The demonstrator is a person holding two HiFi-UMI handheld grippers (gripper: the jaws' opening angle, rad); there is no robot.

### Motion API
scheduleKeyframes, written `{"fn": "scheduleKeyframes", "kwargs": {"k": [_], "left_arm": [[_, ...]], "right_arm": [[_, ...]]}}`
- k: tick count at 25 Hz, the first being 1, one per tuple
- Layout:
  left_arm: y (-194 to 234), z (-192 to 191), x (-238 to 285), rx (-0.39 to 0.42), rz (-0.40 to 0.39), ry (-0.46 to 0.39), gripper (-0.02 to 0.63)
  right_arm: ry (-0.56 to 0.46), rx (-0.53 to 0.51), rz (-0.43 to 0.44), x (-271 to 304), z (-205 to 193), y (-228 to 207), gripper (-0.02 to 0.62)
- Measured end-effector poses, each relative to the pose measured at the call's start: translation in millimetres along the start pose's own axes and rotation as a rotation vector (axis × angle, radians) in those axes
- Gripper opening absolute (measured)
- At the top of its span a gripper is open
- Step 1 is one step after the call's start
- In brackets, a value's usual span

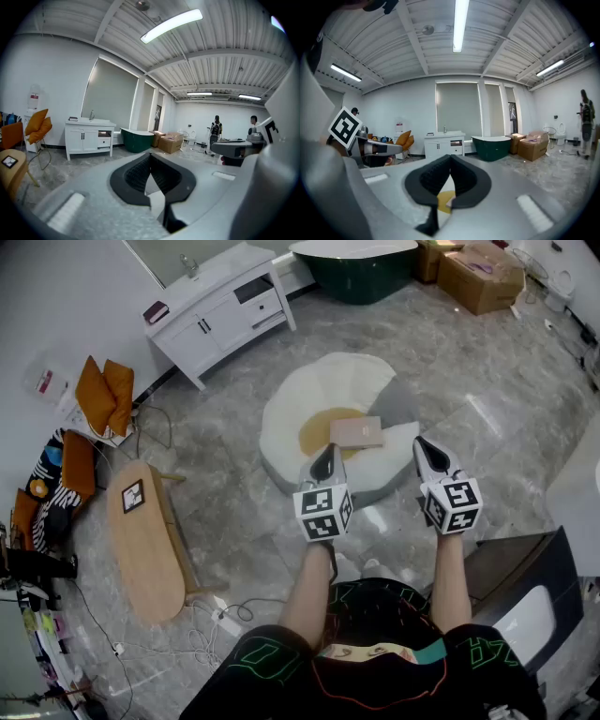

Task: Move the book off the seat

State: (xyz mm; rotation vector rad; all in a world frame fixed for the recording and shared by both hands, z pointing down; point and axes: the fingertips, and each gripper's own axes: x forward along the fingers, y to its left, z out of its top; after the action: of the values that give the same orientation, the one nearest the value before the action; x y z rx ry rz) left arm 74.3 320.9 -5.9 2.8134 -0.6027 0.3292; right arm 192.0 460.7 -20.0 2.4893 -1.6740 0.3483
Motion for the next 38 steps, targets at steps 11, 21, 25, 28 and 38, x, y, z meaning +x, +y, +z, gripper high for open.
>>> {"fn": "scheduleKeyframes", "kwargs": {"k": [11,21,25,28,38], "left_arm": [[-7.7,-3.5,21.7,0.005,-0.009,0.017,0.011],[-13.4,-6.0,38.9,-0.014,-0.022,0.046,0.011],[-9.2,-15.3,42.3,-0.036,-0.017,0.068,0.011],[-6.1,-27.8,55.1,-0.060,-0.019,0.098,0.011],[36.7,-116.4,132.4,-0.248,0.026,0.256,0.011]], "right_arm": [[0.017,-0.007,-0.080,6.4,-5.5,-30.5,0.003],[0.009,0.018,-0.098,11.4,2.0,-57.1,0.003],[0.043,0.034,-0.084,15.5,-13.5,-56.0,0.003],[0.077,0.045,-0.083,25.5,-25.4,-61.1,0.003],[0.268,0.055,-0.046,110.4,-90.0,-79.4,0.003]]}}
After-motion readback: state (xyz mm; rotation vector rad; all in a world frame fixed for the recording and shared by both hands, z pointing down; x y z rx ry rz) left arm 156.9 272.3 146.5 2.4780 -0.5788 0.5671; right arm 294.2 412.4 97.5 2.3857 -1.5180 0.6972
